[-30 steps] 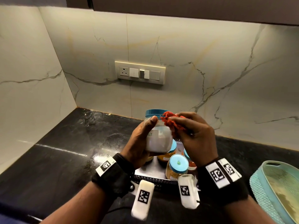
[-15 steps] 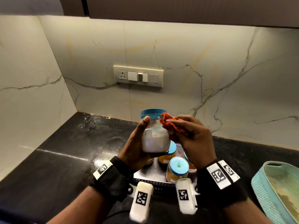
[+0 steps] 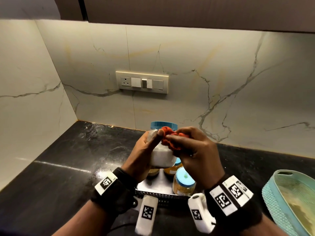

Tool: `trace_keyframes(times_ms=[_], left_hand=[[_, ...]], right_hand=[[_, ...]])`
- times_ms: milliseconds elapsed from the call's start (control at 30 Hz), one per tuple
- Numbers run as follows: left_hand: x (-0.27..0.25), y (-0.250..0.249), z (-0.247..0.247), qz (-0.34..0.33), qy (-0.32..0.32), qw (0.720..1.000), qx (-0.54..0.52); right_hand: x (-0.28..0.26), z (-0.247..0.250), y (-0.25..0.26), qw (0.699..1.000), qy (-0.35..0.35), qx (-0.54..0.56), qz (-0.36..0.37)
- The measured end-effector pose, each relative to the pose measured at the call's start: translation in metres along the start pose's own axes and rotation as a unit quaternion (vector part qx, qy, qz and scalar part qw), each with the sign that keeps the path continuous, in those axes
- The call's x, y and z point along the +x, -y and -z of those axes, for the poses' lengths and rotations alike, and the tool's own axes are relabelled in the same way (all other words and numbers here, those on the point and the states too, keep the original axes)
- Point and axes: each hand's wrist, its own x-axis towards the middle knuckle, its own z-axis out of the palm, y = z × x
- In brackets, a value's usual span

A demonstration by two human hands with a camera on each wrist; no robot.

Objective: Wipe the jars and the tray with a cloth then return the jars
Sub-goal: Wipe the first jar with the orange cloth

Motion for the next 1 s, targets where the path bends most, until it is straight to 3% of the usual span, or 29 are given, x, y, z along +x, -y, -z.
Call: trace_keyframes(times_ms=[167, 367, 433, 600, 700, 767, 900, 1000], left_hand=[[0.002, -0.003, -0.01, 0.019, 0.0, 1.0, -0.015], [0.011, -0.004, -0.006, 0.031, -0.005, 0.997, -0.074], [0.011, -0.001, -0.003, 0.04, 0.01, 0.996, -0.08], [0.006, 0.0, -0.009, 0.045, -0.008, 0.997, -0.067], [0.004, 0.0, -0.009, 0.053, -0.008, 0.995, -0.079], [0.004, -0.001, -0.006, 0.062, -0.005, 0.995, -0.08], [0.006, -0.006, 0.003, 0.064, 0.013, 0.993, -0.103], [0.007, -0.005, 0.008, 0.072, 0.018, 0.993, -0.093]], right_hand=[[0.013, 0.008, -0.006, 0.998, -0.037, 0.016, -0.04], [-0.021, -0.003, 0.013, 0.989, 0.031, -0.09, 0.116], [-0.022, 0.0, 0.009, 0.987, 0.037, -0.084, 0.13], [0.01, 0.011, -0.013, 0.998, -0.019, 0.046, -0.031], [0.013, 0.009, -0.015, 0.993, -0.042, 0.079, -0.079], [0.0, 0.004, -0.006, 0.997, -0.031, 0.051, -0.047], [-0.025, -0.008, 0.008, 0.996, 0.014, -0.016, 0.09], [-0.017, -0.005, -0.001, 0.997, 0.011, 0.012, 0.069]])
